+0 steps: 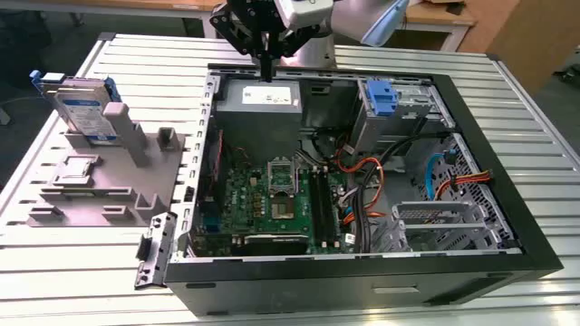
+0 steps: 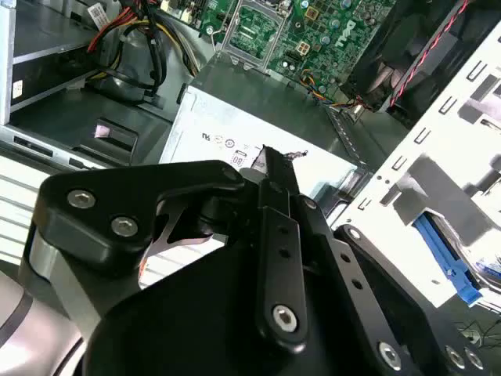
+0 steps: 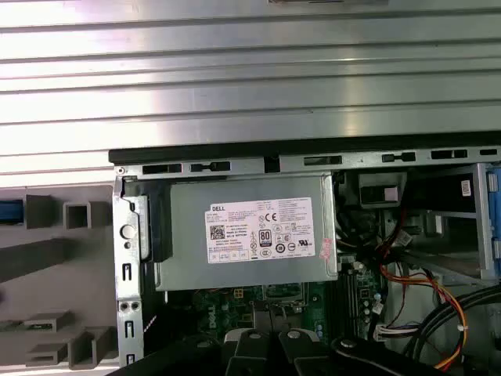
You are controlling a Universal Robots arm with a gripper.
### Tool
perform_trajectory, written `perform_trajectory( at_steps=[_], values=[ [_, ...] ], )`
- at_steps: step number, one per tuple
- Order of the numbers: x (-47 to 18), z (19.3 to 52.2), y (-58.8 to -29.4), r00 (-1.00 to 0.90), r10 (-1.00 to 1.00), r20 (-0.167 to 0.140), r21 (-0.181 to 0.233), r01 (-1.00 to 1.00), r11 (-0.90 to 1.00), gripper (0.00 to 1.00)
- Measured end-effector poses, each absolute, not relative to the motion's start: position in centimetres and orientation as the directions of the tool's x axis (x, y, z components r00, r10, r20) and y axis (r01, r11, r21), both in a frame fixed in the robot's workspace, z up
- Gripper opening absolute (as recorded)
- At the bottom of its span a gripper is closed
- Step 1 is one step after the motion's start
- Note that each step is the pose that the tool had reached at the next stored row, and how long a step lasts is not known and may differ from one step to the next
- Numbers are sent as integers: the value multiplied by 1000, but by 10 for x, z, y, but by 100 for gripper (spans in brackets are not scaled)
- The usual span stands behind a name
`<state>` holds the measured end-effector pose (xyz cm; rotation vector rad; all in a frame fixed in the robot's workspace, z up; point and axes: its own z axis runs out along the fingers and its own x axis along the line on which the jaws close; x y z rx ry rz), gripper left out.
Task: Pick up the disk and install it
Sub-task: 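Reach for the disk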
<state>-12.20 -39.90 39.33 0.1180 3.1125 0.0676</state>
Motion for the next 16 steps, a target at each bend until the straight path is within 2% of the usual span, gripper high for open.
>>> perform_trajectory(
  at_steps=[16],
  values=[
    [-125, 393, -399, -997, 76, -24, 44, 75, 996, 10]
  ],
)
